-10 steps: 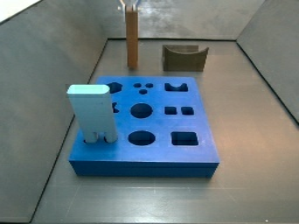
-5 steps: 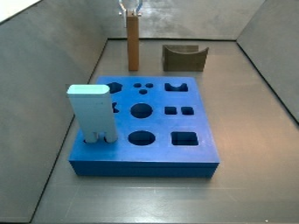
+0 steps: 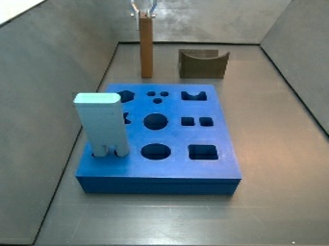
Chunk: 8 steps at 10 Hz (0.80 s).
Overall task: Pick up the arch object. Move up. Rotate the arch object. Move to above the board. Insert the arch object.
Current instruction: Rotate the arch object.
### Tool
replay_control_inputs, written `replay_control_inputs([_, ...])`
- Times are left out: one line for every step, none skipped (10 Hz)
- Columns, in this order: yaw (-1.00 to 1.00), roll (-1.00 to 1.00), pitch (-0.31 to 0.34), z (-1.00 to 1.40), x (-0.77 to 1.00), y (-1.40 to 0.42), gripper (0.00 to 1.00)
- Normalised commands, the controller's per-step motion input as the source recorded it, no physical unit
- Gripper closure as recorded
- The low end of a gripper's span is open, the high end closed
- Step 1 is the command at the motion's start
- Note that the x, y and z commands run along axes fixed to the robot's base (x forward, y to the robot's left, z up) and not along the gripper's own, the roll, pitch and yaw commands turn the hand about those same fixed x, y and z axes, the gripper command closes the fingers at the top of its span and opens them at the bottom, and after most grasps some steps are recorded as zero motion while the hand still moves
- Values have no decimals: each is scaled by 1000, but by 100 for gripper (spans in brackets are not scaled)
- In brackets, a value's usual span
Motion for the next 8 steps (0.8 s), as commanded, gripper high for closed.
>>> replay_control_inputs([-20,37,-33,-308,2,23,100])
replay_control_inputs([-20,37,-32,0,0,0,0])
replay_control_inputs([-19,37,-32,1000,0,0,0])
replay_control_inputs([-19,35,-23,1000,-10,-1,0])
replay_control_inputs([-14,18,13,862,-32,-6,0])
replay_control_inputs([-9,1,26,702,-22,-6,0])
replay_control_inputs([-4,-17,39,525,-11,-6,0])
replay_control_inputs([1,-41,57,283,6,-5,0])
